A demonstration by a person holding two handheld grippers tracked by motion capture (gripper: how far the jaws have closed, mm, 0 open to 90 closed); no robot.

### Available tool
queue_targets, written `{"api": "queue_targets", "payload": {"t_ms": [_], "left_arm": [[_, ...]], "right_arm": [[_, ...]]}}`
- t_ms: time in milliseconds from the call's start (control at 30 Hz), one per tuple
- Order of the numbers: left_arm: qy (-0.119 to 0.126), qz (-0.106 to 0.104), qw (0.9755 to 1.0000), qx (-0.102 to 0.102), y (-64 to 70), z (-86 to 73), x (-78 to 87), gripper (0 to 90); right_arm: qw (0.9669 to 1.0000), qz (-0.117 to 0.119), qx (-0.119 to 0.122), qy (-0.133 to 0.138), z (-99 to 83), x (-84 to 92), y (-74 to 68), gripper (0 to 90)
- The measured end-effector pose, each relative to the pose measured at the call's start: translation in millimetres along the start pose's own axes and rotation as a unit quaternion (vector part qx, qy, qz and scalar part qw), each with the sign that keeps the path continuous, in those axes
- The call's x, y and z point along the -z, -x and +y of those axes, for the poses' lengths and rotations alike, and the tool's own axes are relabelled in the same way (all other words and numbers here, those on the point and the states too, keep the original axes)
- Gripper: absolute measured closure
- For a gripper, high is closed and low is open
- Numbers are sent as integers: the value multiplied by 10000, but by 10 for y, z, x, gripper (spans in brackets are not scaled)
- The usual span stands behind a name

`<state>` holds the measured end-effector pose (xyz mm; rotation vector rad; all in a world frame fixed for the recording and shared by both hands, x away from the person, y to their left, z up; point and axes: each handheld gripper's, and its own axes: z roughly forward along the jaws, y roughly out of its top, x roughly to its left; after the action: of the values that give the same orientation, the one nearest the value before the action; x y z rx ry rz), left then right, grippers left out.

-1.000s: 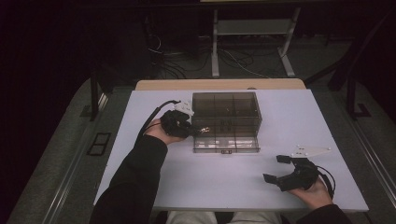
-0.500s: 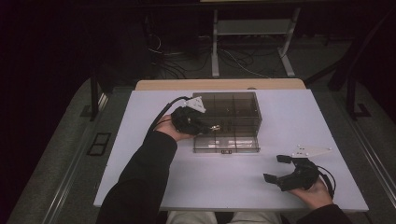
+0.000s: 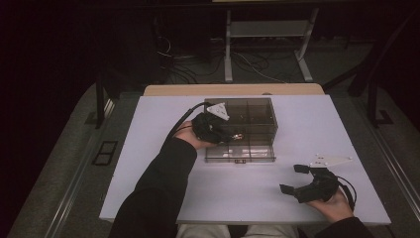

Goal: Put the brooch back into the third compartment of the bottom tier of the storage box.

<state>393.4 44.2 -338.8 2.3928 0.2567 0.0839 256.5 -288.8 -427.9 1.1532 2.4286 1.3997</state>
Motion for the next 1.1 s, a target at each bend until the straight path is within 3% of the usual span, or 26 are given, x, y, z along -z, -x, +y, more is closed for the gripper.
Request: {"api": "queue_targets", "payload": {"t_ms": [1100], "left_arm": [[51, -120, 9999, 94, -2, 179, -389, 785]], "right_arm": [[10000, 26, 10, 16, 0, 14, 0, 4]]}}
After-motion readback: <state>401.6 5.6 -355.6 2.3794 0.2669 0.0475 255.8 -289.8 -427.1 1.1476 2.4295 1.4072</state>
